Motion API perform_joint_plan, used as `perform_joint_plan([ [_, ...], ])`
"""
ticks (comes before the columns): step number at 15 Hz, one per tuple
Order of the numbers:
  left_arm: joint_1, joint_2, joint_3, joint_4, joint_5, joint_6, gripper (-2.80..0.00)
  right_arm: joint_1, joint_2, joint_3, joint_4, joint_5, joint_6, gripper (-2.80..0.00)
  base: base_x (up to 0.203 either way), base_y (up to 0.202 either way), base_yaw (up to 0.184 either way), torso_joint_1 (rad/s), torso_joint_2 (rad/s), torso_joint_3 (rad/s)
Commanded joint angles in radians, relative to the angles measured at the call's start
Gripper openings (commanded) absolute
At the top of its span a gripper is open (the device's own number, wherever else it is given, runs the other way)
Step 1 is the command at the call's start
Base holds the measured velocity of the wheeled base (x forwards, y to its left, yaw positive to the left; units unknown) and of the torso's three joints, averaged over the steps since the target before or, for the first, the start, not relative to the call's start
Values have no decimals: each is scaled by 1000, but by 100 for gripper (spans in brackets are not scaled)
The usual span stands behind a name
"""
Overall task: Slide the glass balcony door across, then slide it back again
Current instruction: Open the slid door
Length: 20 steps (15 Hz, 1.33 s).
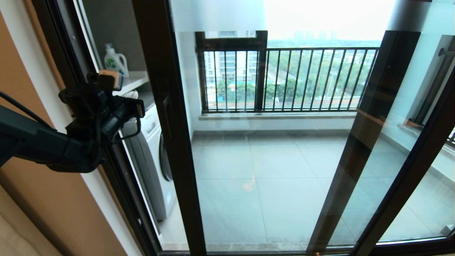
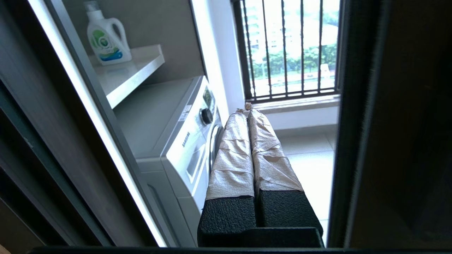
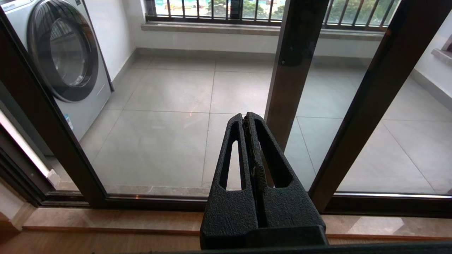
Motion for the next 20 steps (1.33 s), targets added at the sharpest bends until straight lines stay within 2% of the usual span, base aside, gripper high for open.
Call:
perform_joint_plan([
  [1, -9, 36, -55, 26, 20, 2, -280, 0, 1, 0, 0, 1, -1, -280, 0, 0, 0, 0, 0, 0],
  [8, -92, 75, -97, 43, 35, 4, -280, 0, 1, 0, 2, 1, -1, -280, 0, 0, 0, 0, 0, 0],
  [20, -164, 77, -119, 45, 41, 28, -280, 0, 1, 0, 0, 1, -1, -280, 0, 0, 0, 0, 0, 0],
])
